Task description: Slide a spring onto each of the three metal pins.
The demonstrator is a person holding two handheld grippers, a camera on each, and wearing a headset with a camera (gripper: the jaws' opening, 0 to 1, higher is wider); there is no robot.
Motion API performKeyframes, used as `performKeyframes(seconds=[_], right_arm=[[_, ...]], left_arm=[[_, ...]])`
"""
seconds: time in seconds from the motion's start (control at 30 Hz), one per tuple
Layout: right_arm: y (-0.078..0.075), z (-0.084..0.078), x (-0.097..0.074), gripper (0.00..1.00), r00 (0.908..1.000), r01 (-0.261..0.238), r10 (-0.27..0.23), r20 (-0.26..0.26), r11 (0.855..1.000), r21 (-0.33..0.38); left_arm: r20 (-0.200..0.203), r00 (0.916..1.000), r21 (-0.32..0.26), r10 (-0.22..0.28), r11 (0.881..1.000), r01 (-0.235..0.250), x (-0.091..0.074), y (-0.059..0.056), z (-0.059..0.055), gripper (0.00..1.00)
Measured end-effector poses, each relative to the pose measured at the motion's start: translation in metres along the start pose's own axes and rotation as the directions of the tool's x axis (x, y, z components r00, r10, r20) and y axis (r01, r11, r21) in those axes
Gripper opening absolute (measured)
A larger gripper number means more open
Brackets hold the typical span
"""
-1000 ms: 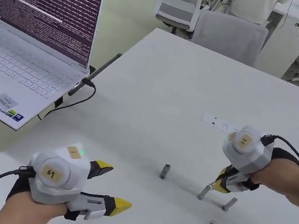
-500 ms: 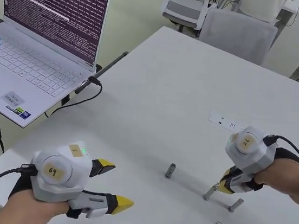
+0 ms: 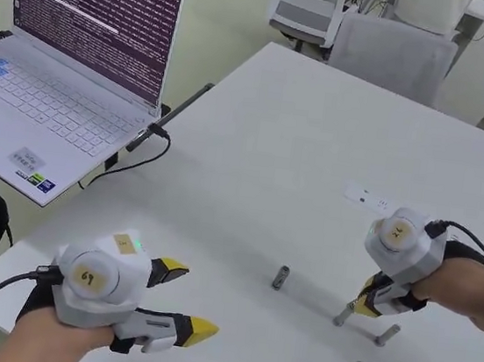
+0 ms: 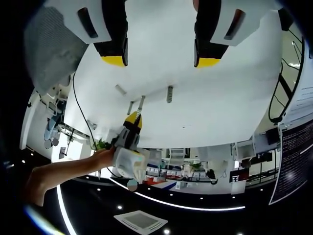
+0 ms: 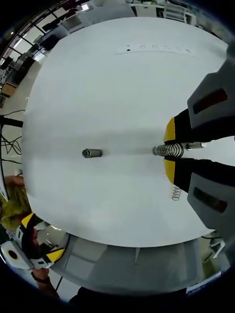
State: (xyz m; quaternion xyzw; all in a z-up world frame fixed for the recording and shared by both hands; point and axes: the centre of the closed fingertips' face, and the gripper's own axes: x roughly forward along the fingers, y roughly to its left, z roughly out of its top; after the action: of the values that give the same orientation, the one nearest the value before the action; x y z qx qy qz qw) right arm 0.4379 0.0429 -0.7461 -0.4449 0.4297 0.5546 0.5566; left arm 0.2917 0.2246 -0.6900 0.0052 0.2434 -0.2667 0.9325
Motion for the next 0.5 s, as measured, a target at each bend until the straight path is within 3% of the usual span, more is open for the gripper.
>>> performKeyframes(seconds=[0.5], right_arm=[[0.000, -0.002, 0.017, 0.08, 0.9991, -0.021, 0.020, -0.037, 1.000, -0.022]], left_arm=[[-0.001, 1.0000, -0.002, 0.007, 1.000, -0.007, 0.000, 0.001, 0.000, 0.49]])
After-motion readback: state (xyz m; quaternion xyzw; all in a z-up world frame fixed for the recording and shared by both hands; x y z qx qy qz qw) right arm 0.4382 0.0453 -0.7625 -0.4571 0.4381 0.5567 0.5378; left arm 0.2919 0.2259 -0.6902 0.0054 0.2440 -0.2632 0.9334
